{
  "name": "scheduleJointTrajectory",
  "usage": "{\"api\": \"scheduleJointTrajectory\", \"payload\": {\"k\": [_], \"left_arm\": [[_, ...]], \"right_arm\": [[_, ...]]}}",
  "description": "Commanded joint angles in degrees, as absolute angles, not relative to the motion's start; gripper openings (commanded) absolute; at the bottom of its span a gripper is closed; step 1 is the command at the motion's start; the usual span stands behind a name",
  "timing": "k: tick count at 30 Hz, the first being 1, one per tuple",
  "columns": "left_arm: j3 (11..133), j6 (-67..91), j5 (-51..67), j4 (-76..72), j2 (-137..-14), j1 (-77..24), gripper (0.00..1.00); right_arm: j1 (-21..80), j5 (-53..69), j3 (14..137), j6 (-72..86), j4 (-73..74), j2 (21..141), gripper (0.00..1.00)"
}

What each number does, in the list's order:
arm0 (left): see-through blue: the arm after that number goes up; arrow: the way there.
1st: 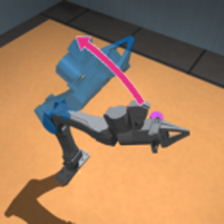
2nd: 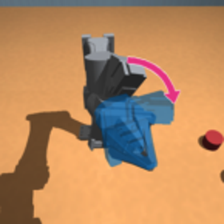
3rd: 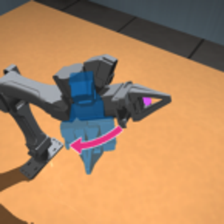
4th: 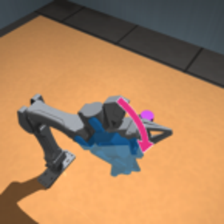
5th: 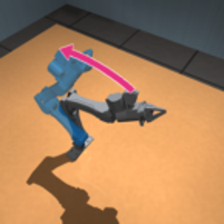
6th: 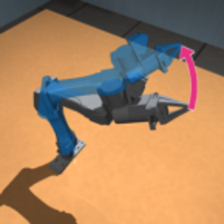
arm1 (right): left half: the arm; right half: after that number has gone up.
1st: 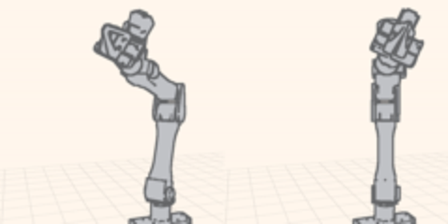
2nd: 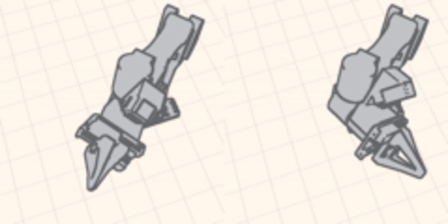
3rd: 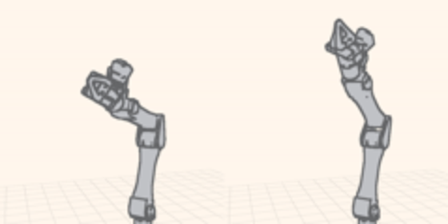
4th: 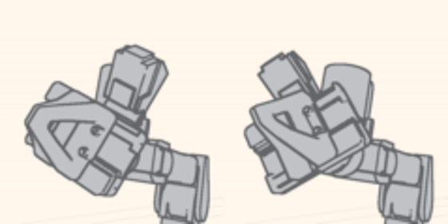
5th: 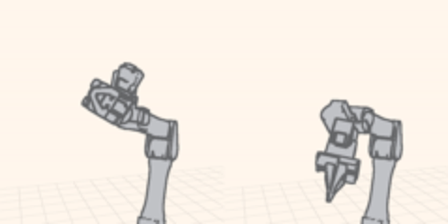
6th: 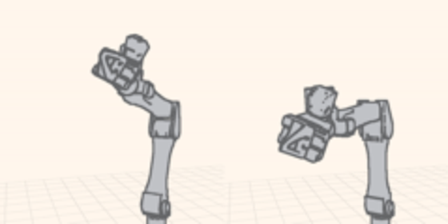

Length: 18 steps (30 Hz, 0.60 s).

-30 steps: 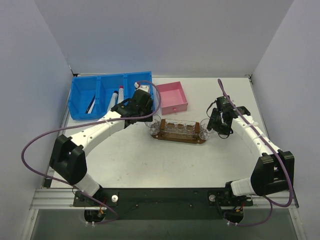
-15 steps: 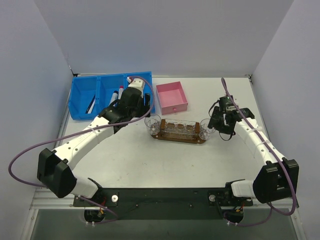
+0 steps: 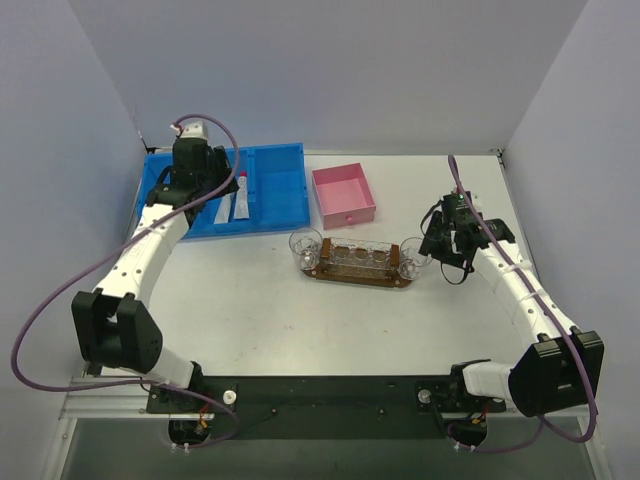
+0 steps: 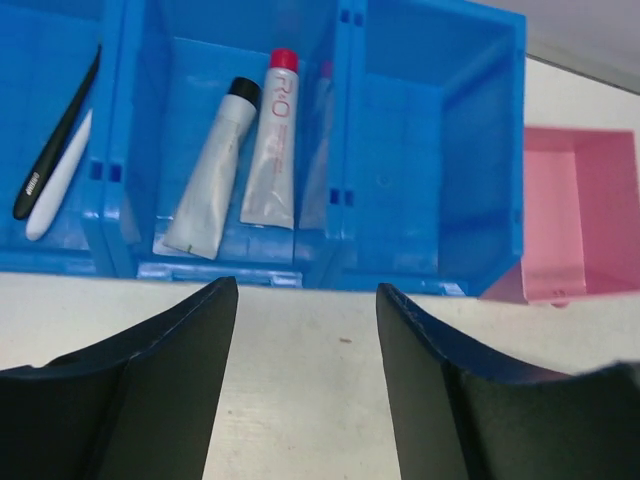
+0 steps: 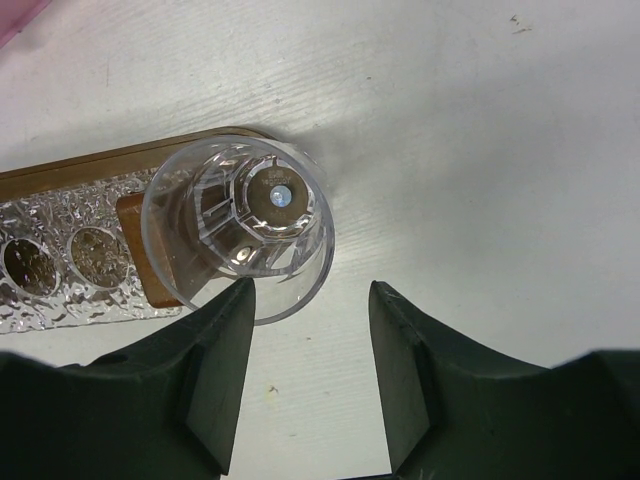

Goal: Prepare toiletry sets of a toothbrush and toothpaste on the tray

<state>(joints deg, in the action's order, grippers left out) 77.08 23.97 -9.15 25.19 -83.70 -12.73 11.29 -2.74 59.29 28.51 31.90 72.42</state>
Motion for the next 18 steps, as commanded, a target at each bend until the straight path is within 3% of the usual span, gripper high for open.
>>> {"api": "scheduleJointTrajectory", "payload": {"k": [1,7,18], "left_arm": [[84.1,22.7,-7.2,28.5,-92.6,-8.4,0.65],[94.8,18.1,-8.1,32.7,-104.4,-6.9,0.54],[110.1,11.7,-13.2,38.2,-121.3,-6.9,0.54]], "right_arm": [[11.3,-4.7,60.2,29.0,32.5,71.9,0.44],[11.3,-6.1,61.3,28.6,33.0,72.7,0.43],[11.2,-7.4,64.0,27.8,34.9,76.2,0.43]]}}
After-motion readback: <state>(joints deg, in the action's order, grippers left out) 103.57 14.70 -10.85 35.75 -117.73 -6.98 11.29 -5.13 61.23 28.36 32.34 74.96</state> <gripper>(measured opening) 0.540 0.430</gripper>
